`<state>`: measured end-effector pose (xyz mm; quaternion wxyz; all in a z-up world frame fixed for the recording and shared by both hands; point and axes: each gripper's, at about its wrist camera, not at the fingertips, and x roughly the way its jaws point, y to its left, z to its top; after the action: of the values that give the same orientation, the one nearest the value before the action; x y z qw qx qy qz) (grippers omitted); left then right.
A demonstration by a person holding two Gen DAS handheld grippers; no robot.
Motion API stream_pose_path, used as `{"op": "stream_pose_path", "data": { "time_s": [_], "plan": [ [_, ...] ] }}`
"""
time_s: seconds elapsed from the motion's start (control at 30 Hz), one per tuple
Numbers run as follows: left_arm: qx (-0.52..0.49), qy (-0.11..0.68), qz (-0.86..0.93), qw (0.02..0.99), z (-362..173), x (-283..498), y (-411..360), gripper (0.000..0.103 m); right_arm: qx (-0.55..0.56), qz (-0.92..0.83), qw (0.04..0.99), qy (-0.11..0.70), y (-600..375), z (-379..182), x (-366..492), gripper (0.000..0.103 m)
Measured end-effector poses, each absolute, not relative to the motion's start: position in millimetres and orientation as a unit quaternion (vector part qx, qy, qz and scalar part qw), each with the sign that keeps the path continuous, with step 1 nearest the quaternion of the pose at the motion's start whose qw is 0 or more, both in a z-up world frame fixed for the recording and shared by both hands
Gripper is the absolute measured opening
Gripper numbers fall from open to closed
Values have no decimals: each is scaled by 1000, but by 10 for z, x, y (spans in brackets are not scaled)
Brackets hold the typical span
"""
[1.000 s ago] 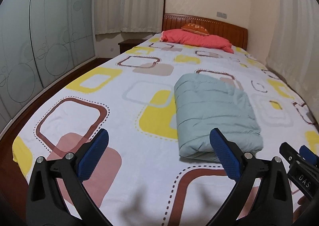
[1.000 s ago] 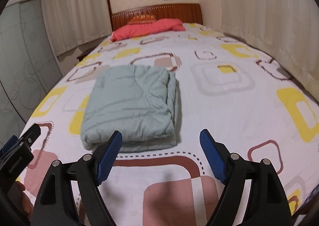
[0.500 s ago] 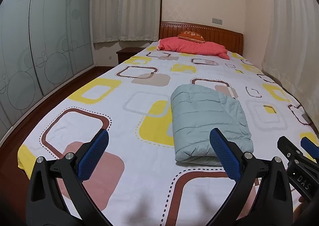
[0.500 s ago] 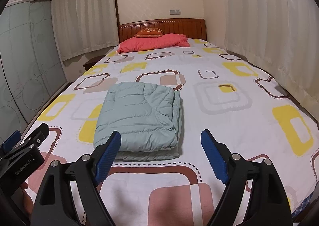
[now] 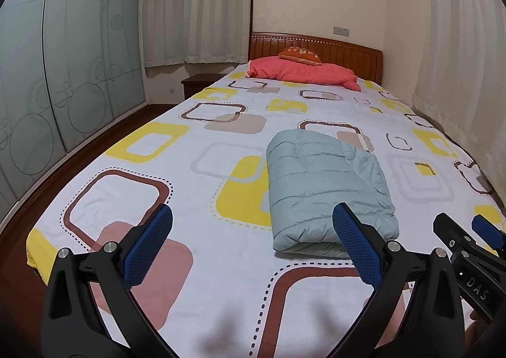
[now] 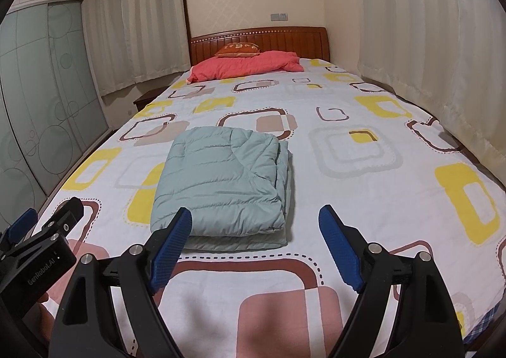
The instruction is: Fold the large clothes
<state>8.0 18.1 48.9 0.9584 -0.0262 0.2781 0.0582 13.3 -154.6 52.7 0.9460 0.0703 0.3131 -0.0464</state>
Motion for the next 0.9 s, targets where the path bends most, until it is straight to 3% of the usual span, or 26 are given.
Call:
{"op": "stream_pose_path", "data": {
  "time_s": [0.9],
  "plan": [
    [-29, 293, 59, 954, 398, 111, 224, 101, 69, -41, 943, 323, -1488, 428, 153, 81]
  ]
}}
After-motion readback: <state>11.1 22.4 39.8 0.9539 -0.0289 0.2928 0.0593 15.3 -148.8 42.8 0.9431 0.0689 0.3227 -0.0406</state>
